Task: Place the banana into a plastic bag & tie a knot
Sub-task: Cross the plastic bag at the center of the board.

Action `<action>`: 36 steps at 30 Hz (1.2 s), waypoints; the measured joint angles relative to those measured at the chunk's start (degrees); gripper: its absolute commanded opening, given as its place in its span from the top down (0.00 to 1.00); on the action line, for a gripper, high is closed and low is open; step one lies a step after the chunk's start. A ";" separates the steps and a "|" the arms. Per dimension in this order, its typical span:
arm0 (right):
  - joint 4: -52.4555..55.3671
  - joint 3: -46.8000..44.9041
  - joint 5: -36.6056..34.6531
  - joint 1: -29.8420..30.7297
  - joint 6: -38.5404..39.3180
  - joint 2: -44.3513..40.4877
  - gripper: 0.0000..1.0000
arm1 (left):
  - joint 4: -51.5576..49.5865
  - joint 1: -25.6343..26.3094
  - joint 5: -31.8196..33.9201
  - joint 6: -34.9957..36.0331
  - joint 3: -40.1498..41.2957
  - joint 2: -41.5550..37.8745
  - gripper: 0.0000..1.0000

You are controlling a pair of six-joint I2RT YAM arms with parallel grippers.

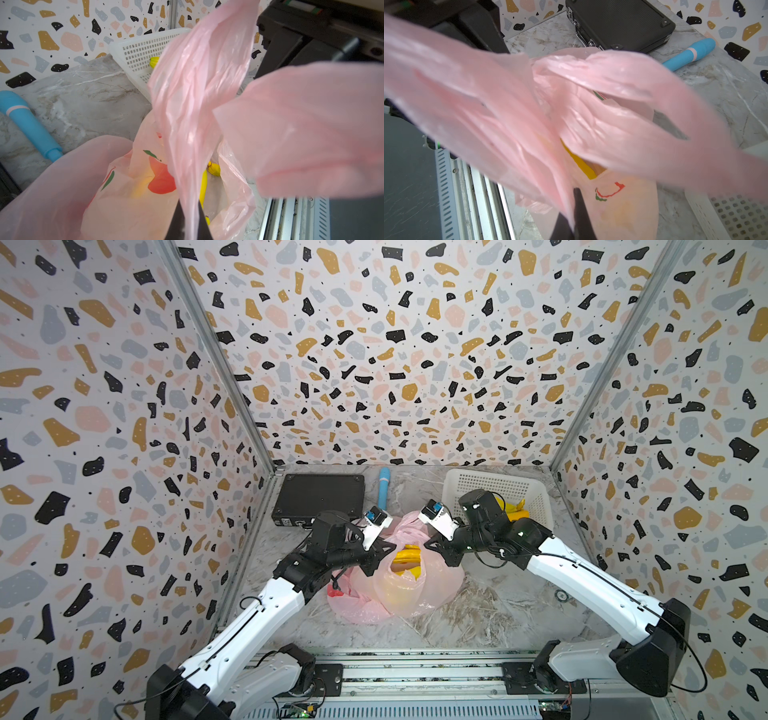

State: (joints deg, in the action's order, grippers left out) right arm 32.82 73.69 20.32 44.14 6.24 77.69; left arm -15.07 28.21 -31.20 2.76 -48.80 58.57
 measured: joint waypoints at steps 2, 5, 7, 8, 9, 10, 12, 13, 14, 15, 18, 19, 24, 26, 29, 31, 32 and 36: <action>0.07 0.37 0.00 0.33 0.00 0.85 1.00 | 0.20 0.00 -0.28 0.24 0.02 -0.17 0.76; 0.13 0.48 -0.02 0.63 0.00 1.55 1.00 | 0.44 0.00 -0.90 0.46 0.07 -0.55 0.64; 0.22 0.50 -0.04 0.63 0.00 1.66 1.00 | 0.79 0.00 -1.29 0.55 0.07 -0.83 0.58; 0.22 0.50 -0.04 0.63 0.00 1.68 1.00 | 0.98 0.00 -1.40 0.48 0.07 -0.92 0.56; 0.22 0.50 -0.11 0.63 0.00 1.68 1.00 | 1.14 0.00 -1.57 0.61 0.07 -0.96 0.55; 0.22 0.52 -0.20 0.63 0.00 1.70 1.00 | 1.22 0.00 -1.68 0.61 0.07 -0.96 0.54; 0.24 0.57 -0.37 0.68 -0.02 1.75 1.00 | 1.40 0.00 -2.19 0.66 0.07 -0.96 0.51; 0.26 0.63 -0.44 0.68 -0.02 1.79 1.00 | 1.42 0.00 -2.43 0.61 0.07 -0.96 0.49; 0.28 0.72 -0.48 0.68 -0.04 1.86 1.00 | 1.44 0.00 -2.67 0.63 0.07 -0.96 0.47; 0.28 0.79 -0.50 0.68 -0.04 1.97 1.00 | 1.44 0.00 -2.84 0.59 0.07 -0.96 0.45; 0.79 1.55 -0.63 0.68 -0.17 2.64 1.00 | 1.51 0.00 -3.19 0.63 0.04 -0.85 0.38; 0.83 1.77 -0.68 0.68 -0.24 2.91 1.00 | 1.53 0.00 -3.30 0.68 0.04 -0.85 0.34; 1.42 2.16 -0.74 0.68 -0.66 3.80 1.00 | 1.79 0.00 -3.39 0.92 0.02 -0.85 0.19; 1.57 2.34 -0.76 0.68 -0.81 3.91 1.00 | 1.81 0.00 -3.21 0.94 0.02 -0.94 0.17; 1.70 2.56 -0.81 0.68 -0.92 3.91 1.00 | 2.60 0.00 -2.78 0.92 0.02 -1.31 0.17; 1.77 2.56 -0.87 0.68 -0.94 3.89 1.00 | 3.41 0.00 -2.54 0.90 0.02 -1.66 0.18; 1.81 2.56 -0.87 0.68 -0.94 3.89 1.00 | 3.82 0.00 -2.40 0.87 0.02 -1.77 0.18; 2.03 2.56 -0.87 0.68 -1.09 3.89 1.00 | 4.94 0.00 -2.32 0.83 -0.04 -1.57 0.25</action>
State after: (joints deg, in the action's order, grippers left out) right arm 34.85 76.25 19.44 44.82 5.15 81.58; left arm -10.13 28.21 -33.52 3.60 -48.84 56.99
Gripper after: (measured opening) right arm 0.039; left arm 0.777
